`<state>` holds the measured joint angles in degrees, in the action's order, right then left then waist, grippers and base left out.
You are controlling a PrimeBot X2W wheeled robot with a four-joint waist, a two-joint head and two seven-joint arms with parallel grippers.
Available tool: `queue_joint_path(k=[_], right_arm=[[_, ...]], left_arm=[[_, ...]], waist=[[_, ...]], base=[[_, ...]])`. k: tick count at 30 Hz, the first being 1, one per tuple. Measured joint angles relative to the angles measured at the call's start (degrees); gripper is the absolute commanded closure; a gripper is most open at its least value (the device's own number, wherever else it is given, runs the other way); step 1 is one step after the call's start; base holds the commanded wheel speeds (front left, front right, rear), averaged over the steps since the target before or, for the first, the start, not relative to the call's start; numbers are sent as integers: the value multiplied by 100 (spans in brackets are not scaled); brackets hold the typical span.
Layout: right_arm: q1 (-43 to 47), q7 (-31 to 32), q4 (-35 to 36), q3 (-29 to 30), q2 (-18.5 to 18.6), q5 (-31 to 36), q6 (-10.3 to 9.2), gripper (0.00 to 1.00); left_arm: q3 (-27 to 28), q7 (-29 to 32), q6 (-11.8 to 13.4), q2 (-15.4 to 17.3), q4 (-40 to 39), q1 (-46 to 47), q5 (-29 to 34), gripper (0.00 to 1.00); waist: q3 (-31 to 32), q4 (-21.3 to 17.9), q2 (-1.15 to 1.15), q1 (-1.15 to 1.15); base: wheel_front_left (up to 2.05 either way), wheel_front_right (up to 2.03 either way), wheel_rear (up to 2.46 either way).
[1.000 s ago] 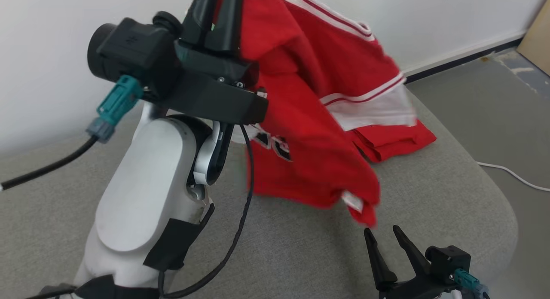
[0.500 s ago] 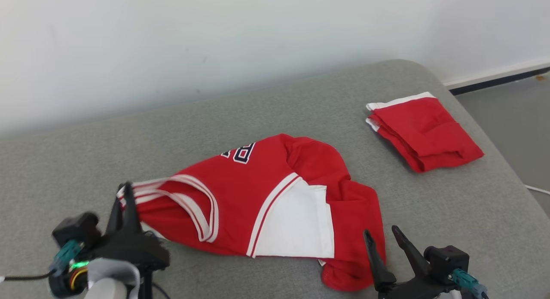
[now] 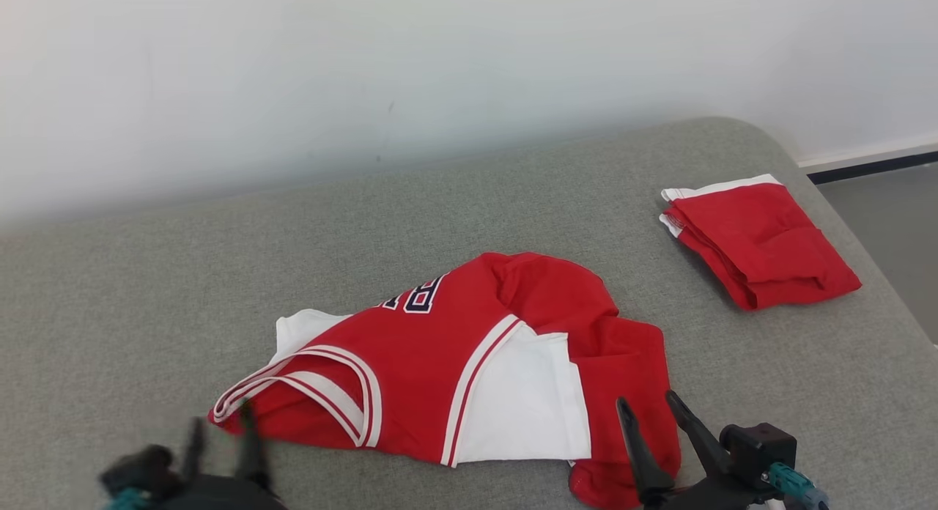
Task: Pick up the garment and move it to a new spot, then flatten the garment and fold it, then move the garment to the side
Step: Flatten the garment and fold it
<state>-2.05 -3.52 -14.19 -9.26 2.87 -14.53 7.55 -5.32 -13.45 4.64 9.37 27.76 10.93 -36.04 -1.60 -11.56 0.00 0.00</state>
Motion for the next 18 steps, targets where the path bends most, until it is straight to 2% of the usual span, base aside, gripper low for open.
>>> queue_joint_path(k=[4,8,13,18], right_arm=[[35,3,12,58,1,12,0,0],[45,29,45,56,1,20,0,0],[21,47,78,5,1,20,0,0],[-24,46,93,26,2,20,0,0]], left_arm=[[-632,437,-383,-344,-183,-281,-31,0],[-1243,749,-576,-555,-361,-439,-152,0],[-1826,934,-465,-632,-334,-474,-169,0],[-2153,996,-288,-642,-124,-246,-126,0]], waist=[[-1,42,0,0],[-26,47,0,0],[-68,-42,0,0],[-159,-181,0,0]], base=[[0,0,0],[0,0,0],[0,0,0],[0,0,0]])
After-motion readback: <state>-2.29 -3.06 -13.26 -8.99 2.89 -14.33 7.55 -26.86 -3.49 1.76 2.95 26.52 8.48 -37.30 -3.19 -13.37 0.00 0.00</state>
